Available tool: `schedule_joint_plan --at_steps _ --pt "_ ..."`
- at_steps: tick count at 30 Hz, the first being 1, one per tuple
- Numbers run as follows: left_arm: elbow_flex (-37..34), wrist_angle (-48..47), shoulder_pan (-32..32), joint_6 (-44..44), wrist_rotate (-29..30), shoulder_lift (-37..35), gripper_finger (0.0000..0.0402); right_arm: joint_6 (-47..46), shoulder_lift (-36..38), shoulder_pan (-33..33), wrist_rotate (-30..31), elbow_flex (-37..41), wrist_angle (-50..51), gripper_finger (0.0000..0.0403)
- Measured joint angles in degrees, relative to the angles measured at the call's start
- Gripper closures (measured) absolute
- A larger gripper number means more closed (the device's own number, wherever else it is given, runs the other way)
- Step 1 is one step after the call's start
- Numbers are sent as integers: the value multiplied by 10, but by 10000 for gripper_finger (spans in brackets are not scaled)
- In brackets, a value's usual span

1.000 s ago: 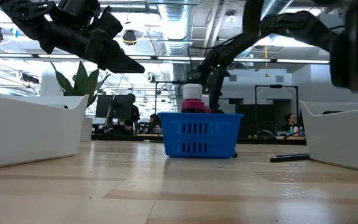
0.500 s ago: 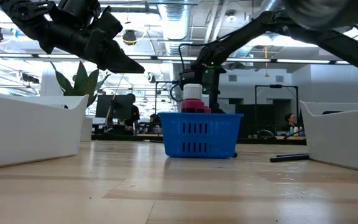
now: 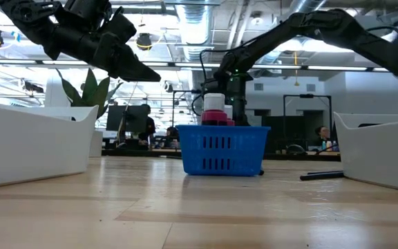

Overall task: Pick & Place Paint Supplies
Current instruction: Put the powder brush into the white bin

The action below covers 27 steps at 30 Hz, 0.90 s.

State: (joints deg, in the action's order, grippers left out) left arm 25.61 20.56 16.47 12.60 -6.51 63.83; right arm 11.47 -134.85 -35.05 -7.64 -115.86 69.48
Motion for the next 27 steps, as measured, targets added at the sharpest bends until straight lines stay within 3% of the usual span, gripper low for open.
schedule_joint_plan --at_steps 5,10,16,20,23,27 --pt "0 0 0 0 0 0 308 -60 30 -3 -58 -1 -123 266" --pt "0 0 0 0 0 0 308 -100 35 2 -49 -1 -225 266" --pt "0 -4 0 0 1 0 308 -110 46 21 -65 1 -162 266" --pt "0 -4 0 -13 40 0 308 -102 76 59 -52 -1 -105 266" --pt "1 5 0 -49 92 9 308 -105 95 100 -5 10 -86 266" --pt "1 28 -8 -84 144 38 308 -126 161 162 77 87 -103 266"
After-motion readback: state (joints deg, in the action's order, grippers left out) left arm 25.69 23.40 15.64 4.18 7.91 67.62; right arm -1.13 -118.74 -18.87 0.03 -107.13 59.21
